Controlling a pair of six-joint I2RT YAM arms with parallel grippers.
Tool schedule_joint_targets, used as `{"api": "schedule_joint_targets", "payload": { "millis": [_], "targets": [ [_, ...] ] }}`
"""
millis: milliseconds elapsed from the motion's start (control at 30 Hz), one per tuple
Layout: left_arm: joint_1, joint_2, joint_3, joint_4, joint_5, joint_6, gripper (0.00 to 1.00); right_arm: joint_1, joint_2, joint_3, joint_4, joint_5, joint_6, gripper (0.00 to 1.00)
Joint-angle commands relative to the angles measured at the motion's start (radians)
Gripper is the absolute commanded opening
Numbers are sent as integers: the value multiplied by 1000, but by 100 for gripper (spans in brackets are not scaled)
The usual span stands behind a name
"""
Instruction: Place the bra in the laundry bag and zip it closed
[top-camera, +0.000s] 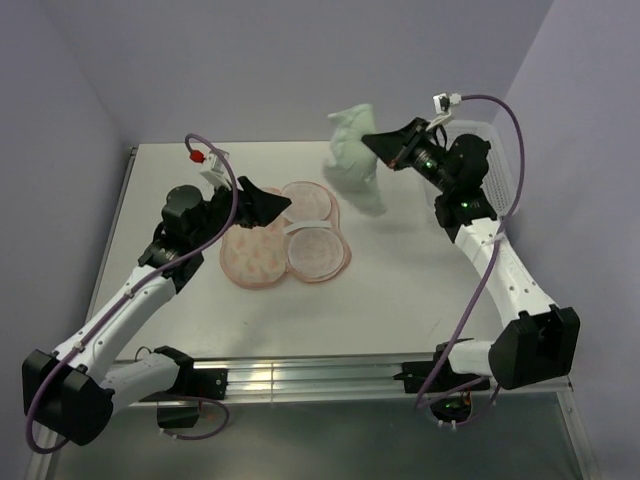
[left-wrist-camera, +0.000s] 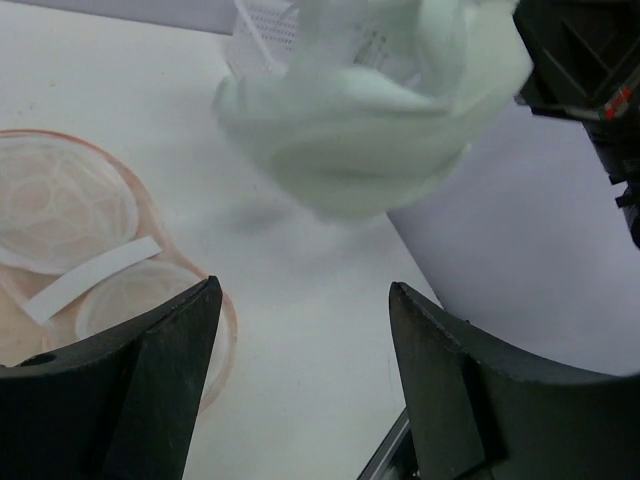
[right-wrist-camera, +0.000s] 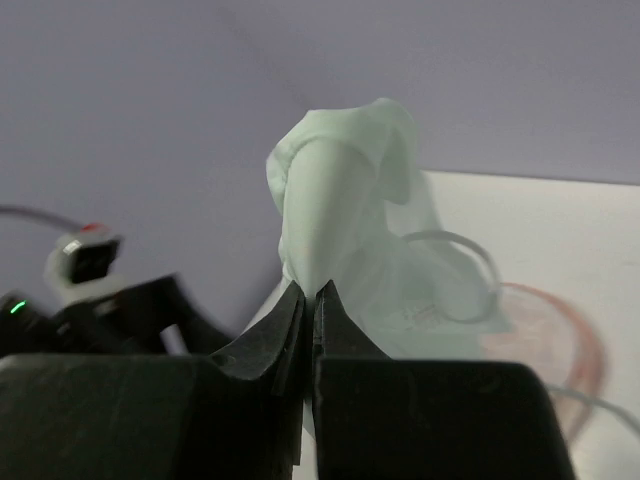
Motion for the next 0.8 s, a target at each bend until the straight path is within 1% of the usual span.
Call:
{"api": "schedule_joint_targets", "payload": {
  "millis": [0, 33, 67, 133, 167, 200, 233, 267, 333, 400, 467, 533, 600, 667, 733, 767],
  "targets": [
    [-8, -15, 41, 107, -32, 6, 75, 63, -59, -62, 265, -165, 179, 1],
    [-7, -18, 44, 107, -43, 0, 77, 77, -59, -98, 303, -190, 213, 1],
    [-2, -26, 48, 112, -50, -11, 82, 89, -59, -115, 339, -219, 262, 1],
    [-1, -44, 49, 152, -35, -32, 85, 135, -46, -145, 393, -249, 287, 1],
    [1, -56, 35, 175, -18, -71, 86, 155, -36, -151, 408, -285, 302, 1],
    [1, -65, 23, 207, 18, -94, 86, 190, -30, -161, 416, -294, 302, 1],
    [1, -76, 3, 283, 29, -120, 86, 207, -26, -169, 413, -294, 298, 1],
    [2, -102, -43, 323, 34, -172, 86, 224, -26, -177, 405, -291, 275, 1],
    [1, -118, -82, 397, 22, -215, 86, 270, -15, -181, 367, -296, 236, 1],
    [1, -105, -99, 391, 12, -218, 84, 299, -9, -198, 350, -290, 218, 1],
    [1, -61, -93, 382, 41, -241, 79, 336, 5, -203, 344, -285, 198, 1],
    [-1, -33, -112, 435, 95, -279, 77, 353, 17, -212, 338, -276, 189, 1],
    [-1, -23, -146, 507, 98, -321, 67, 367, 27, -218, 347, -279, 192, 1],
    [-1, -30, -159, 534, 85, -332, 57, 376, 37, -221, 338, -267, 179, 1],
    [-1, -30, -156, 545, 86, -329, 49, 381, 57, -211, 281, -248, 144, 1],
    [1, -26, -149, 543, 88, -329, 39, 387, 65, -208, 249, -244, 134, 1]
  ]
}}
